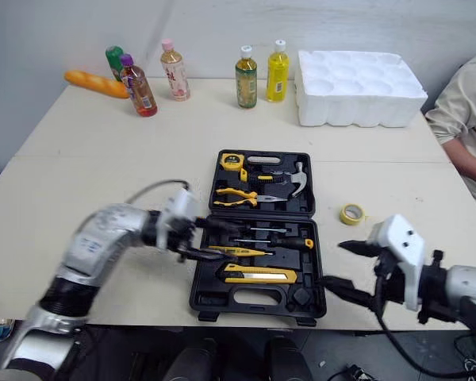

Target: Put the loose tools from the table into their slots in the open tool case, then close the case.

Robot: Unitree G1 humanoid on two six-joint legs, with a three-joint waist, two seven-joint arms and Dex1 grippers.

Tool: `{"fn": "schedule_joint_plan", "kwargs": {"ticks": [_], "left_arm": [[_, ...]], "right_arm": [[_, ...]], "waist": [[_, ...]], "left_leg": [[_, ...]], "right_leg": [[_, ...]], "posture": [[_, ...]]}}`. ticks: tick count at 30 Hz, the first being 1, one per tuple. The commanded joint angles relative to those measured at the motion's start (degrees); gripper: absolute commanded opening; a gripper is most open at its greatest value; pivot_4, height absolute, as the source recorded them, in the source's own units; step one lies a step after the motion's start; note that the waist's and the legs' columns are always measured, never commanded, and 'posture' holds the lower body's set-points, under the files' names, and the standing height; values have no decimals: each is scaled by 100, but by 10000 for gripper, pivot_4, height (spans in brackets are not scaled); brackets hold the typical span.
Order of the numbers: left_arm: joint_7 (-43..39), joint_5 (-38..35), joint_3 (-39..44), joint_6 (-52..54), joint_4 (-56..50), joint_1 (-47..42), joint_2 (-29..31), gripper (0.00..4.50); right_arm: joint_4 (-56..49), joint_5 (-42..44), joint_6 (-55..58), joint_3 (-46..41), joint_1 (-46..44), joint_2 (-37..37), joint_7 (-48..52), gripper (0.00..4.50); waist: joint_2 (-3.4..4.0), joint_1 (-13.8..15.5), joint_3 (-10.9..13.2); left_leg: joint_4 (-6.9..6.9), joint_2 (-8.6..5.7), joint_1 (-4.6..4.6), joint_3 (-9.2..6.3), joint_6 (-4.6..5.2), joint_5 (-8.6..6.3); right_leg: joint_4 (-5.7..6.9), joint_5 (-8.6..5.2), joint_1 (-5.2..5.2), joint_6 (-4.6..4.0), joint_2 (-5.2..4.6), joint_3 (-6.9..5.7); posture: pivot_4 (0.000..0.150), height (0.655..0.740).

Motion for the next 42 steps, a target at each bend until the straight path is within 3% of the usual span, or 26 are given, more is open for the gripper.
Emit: {"fn": "schedule_joint_plan", "kwargs": {"ticks": [1,8,13,28,34,38,42], "left_arm": [[507,-409,1158,498,33,415,375,44059],[826,-244,2636,48,649,1649,1020,44059],[845,-232,3167,-275,515,2368,1154,44059],[1265,-282,2830,-403,432,2070,1040,44059],[909,-396,1874,-320,-128,1324,984,44059],[420,-117,860,-639,-508,638,973,44059],[211,-481,311,-352,-936,-38,703,44059]], "right_arm": [[695,-531,-345,-790,289,-2,294,45000],[1808,-1190,-927,-1496,662,82,690,45000],[2151,-1357,-1084,-1528,546,183,612,45000],[3133,-1615,-1343,-1024,-283,-146,813,45000],[3502,-1759,-1678,-8,-1283,-1045,1548,45000],[3961,-1968,-1986,1332,-2579,-1869,2360,45000],[4253,-2640,-2379,3046,-4213,-2056,3383,45000]], "waist": [[0,-4,0],[1,-37,2],[2,-80,4],[16,-119,11],[28,-135,17],[38,-140,22],[43,-186,30]], "left_leg": [[-2,0,0,0,1,-1],[-44,0,12,2,-3,2],[-55,0,15,2,-4,3],[-63,-2,18,6,-5,1],[-61,-2,14,6,-9,3],[-56,-5,13,8,-29,15],[-55,-1,9,6,-40,20]], "right_leg": [[-1,0,0,0,0,0],[-14,0,-2,0,-2,3],[-17,0,-4,-1,-8,3],[-17,1,-7,-3,-10,4],[-15,1,-10,-4,-9,2],[-14,1,-11,-3,-9,3],[-21,1,-13,-4,-3,1]], "posture": [[1500,7400],[1500,7400],[1500,7400],[1500,7400],[1500,7400],[1500,7400],[1500,7400]]}}
